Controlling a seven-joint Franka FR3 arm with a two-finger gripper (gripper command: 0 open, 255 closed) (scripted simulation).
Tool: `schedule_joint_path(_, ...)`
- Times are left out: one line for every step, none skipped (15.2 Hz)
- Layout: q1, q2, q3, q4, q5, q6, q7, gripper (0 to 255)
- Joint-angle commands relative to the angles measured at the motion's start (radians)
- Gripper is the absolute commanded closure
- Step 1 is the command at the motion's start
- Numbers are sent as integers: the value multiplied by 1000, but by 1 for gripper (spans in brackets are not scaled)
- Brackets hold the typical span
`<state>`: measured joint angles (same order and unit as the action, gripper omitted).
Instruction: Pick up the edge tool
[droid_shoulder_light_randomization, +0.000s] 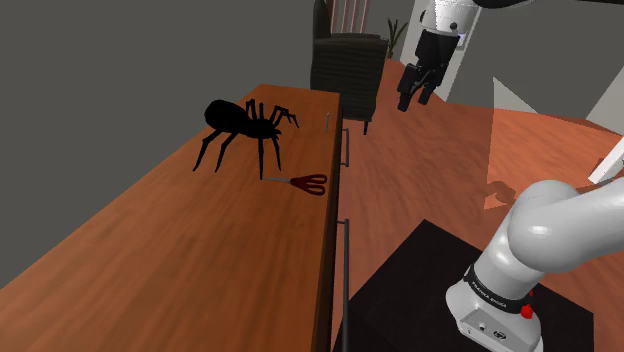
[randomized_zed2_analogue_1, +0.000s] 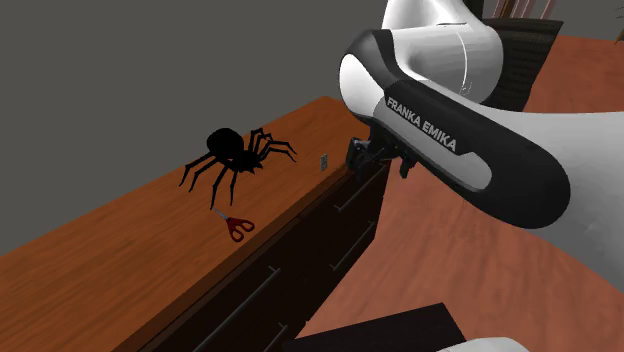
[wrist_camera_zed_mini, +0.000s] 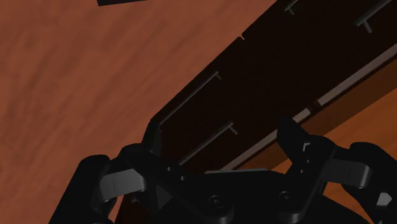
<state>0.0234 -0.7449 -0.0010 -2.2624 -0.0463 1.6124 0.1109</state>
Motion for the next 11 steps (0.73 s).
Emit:
schedule_joint_path(0,0,0,0,0,0,0,0)
schedule_joint_path(13,20,15,8,7,10,0,0)
schedule_joint_path(25,41,29,16,13,19,-1,0)
schedule_joint_path(38,62,44,25,19,28,-1,0)
schedule_joint_path(50,83,59,34,24,37,-2,0)
schedule_joint_path(62,104,74,44,29,45,-2,0)
schedule_joint_path(73,125,89,54,34,53,-3,0)
schedule_joint_path(84,147,103,65,38,61,-3,0)
schedule_joint_path(96,168,118,76,42,68,-3,0)
schedule_joint_path(106,190,133,87,45,76,-4,0)
schedule_joint_path(117,212,148,99,48,83,-4,0)
